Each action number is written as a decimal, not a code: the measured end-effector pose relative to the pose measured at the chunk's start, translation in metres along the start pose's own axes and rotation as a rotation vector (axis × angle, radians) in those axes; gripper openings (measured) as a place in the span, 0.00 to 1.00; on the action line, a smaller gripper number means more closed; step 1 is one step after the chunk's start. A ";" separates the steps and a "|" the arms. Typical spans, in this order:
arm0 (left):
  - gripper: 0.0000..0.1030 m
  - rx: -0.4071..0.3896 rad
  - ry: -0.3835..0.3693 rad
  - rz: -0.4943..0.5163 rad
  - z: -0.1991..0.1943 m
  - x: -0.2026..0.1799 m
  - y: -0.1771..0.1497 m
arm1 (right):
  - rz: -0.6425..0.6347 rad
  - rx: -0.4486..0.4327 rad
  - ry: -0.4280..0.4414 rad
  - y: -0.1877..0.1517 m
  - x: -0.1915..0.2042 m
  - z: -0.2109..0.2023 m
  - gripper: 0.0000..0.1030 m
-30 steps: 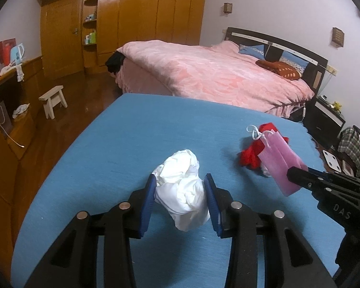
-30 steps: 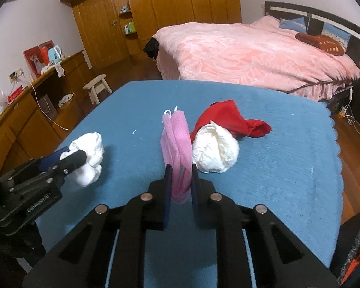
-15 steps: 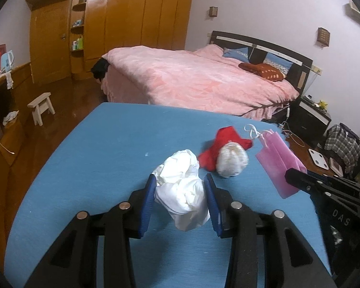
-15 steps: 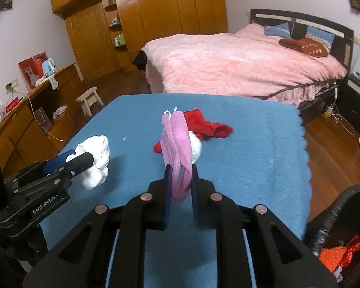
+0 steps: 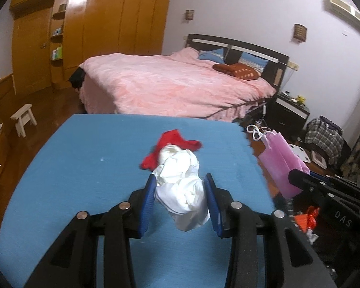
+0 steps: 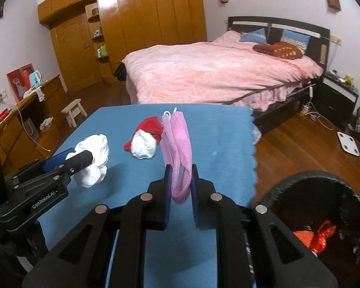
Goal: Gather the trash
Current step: 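Carry the white cloth and pink mesh bag over the bin and open both tools, then move both tools back over the red cloth and white bundle on the table, then grasp the white bundle with the right tool, then grasp the red cloth with the left tool while the right tool holds the white bundle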
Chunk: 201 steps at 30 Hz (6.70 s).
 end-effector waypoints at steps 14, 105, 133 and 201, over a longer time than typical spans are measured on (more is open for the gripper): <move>0.39 -0.013 -0.139 0.077 -0.021 -0.085 -0.002 | 0.068 -0.045 -0.109 -0.027 -0.066 -0.074 0.14; 0.92 -0.010 0.105 0.002 0.021 0.057 0.008 | 0.025 -0.030 -0.113 0.008 -0.034 0.042 0.94; 0.92 0.066 0.189 -0.066 0.079 0.146 -0.012 | -0.109 0.104 0.024 0.017 0.072 0.191 0.94; 0.07 0.167 -0.037 0.015 0.187 0.027 0.016 | 0.046 0.087 -0.017 0.035 -0.029 0.173 0.31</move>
Point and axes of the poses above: each gripper's, at about its wrist camera, not at the fingertips, and z roughly the way its jaws point, x to its left, y to its top, the point moved 3 cm from there along z, roughly the way its jaws point, and after that the axes turned 4 degrees about -x, right-handed, at the moved point
